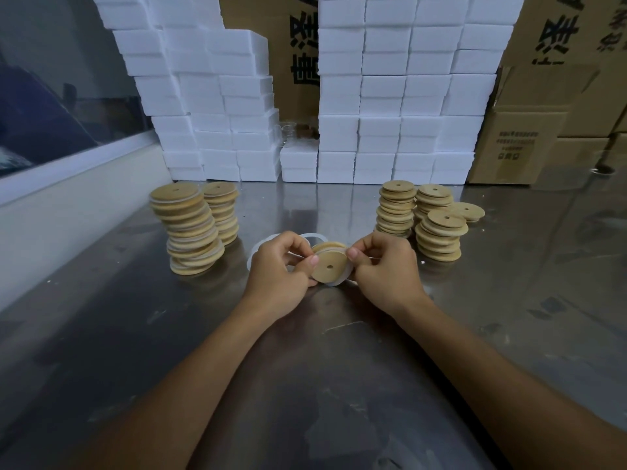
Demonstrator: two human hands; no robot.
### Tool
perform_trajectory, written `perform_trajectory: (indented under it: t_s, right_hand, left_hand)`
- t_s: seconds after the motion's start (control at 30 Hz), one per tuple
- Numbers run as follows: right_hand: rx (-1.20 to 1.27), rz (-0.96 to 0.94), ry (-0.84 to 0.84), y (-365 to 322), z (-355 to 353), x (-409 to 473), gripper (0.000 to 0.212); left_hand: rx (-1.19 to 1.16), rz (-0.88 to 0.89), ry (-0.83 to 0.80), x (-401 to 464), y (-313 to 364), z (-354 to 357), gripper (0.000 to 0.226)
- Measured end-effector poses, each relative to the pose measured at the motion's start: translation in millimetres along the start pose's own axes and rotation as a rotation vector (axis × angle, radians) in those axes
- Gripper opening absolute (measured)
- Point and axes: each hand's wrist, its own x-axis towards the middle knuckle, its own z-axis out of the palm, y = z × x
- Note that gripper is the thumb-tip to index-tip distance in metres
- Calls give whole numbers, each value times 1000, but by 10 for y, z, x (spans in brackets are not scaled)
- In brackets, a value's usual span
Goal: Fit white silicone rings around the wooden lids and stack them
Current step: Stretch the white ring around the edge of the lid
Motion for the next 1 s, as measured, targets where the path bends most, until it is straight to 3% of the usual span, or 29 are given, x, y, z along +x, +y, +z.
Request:
perform_trajectory:
  t_s: [0.33, 0.6, 0.87, 1.0]
  right_hand:
    - [31, -73, -81, -2, 2, -49, 11]
    - [127, -70, -140, -3, -21, -49, 6]
    - [-138, -404, -104, -47, -5, -118, 9]
    - [-90, -339, -112, -25, 14, -108, 10]
  left_hand:
    - [-159, -90, 2, -11, 23, 3, 23]
    - [-15, 14, 27, 2, 8, -37, 23]
    - [230, 318, -22, -50, 41, -3, 16]
    - [205, 253, 31, -29, 27, -1, 28]
